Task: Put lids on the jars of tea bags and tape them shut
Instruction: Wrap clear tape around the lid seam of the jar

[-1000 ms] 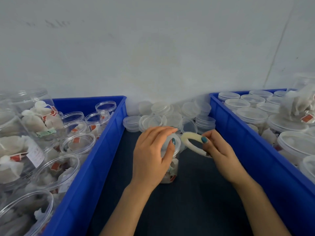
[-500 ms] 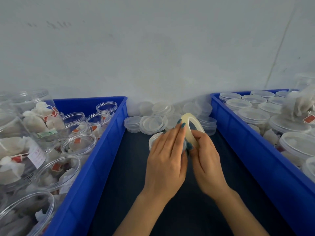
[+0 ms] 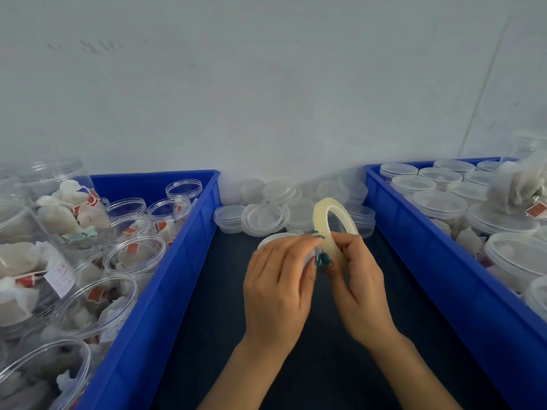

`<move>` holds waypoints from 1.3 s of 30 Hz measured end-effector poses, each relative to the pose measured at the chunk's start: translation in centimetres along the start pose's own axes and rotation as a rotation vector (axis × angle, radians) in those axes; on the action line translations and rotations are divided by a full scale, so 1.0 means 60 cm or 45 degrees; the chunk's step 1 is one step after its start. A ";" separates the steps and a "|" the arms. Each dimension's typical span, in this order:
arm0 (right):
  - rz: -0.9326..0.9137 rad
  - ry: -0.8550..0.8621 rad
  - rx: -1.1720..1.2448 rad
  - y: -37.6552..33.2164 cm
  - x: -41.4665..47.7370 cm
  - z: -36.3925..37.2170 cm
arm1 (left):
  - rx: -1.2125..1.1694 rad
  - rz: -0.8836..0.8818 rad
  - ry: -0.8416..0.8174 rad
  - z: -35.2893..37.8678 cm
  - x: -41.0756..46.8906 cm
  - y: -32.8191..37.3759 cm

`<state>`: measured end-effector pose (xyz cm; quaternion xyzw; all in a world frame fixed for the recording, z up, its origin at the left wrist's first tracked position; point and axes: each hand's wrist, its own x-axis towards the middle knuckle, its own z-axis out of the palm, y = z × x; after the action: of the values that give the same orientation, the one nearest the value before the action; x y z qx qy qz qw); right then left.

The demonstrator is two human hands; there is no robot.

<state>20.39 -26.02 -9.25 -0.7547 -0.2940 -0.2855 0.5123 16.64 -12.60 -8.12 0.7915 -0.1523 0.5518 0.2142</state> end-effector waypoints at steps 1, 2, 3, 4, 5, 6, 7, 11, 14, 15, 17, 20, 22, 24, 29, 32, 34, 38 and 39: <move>-0.046 -0.016 -0.064 -0.001 0.000 0.000 | -0.079 -0.089 0.026 -0.002 0.003 0.000; -0.092 -0.032 -0.130 -0.002 -0.001 0.000 | -0.169 -0.192 0.053 -0.005 0.006 0.000; -0.130 -0.046 -0.185 -0.004 -0.001 0.000 | -0.256 -0.287 0.078 -0.007 0.009 -0.001; -0.158 -0.056 -0.222 -0.006 -0.002 0.001 | -0.329 -0.360 0.097 -0.008 0.011 -0.001; -0.179 -0.062 -0.244 -0.008 -0.002 0.001 | -0.379 -0.409 0.106 -0.010 0.014 -0.001; -0.197 -0.065 -0.254 -0.010 -0.003 0.002 | -0.405 -0.438 0.103 -0.011 0.016 -0.001; -0.211 -0.067 -0.260 -0.011 -0.003 0.002 | -0.410 -0.453 0.092 -0.012 0.017 -0.002; -0.237 -0.045 -0.339 -0.009 -0.002 -0.001 | -0.365 -0.483 -0.029 -0.015 0.018 -0.004; -0.174 0.014 -0.400 -0.002 0.001 -0.003 | -0.350 -0.409 -0.145 -0.014 0.016 0.005; -0.147 0.019 -0.410 0.001 0.001 -0.004 | -0.362 -0.395 -0.154 -0.012 0.016 0.007; -0.121 0.019 -0.413 0.003 0.002 -0.006 | -0.403 -0.404 -0.107 -0.012 0.019 0.005; -0.126 0.023 -0.400 0.002 0.003 -0.006 | -0.393 -0.387 -0.041 -0.022 0.023 -0.013; -0.152 0.011 -0.391 -0.001 0.004 -0.006 | -0.304 -0.331 -0.090 -0.024 0.023 -0.019; -0.221 -0.010 -0.400 -0.005 0.004 -0.004 | -0.237 -0.276 -0.122 -0.022 0.021 -0.018; -0.332 -0.045 -0.499 -0.001 0.004 -0.008 | -0.025 -0.130 -0.043 -0.021 0.020 -0.025; -0.488 -0.089 -0.657 0.011 0.008 -0.020 | 0.076 -0.144 -0.031 -0.033 0.020 -0.030; -0.585 -0.086 -0.742 0.022 0.011 -0.028 | 0.100 -0.178 -0.044 -0.042 0.016 -0.029; -0.628 -0.006 -0.821 0.049 0.015 -0.049 | 0.121 -0.205 -0.098 -0.070 0.002 -0.022; -0.604 0.015 -0.841 0.056 0.015 -0.055 | 0.115 -0.236 -0.113 -0.079 -0.002 -0.024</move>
<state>23.03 -30.02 -9.57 -0.7883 -0.3496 -0.4791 0.1637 13.46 -8.98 -7.07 0.8346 -0.0627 0.5003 0.2218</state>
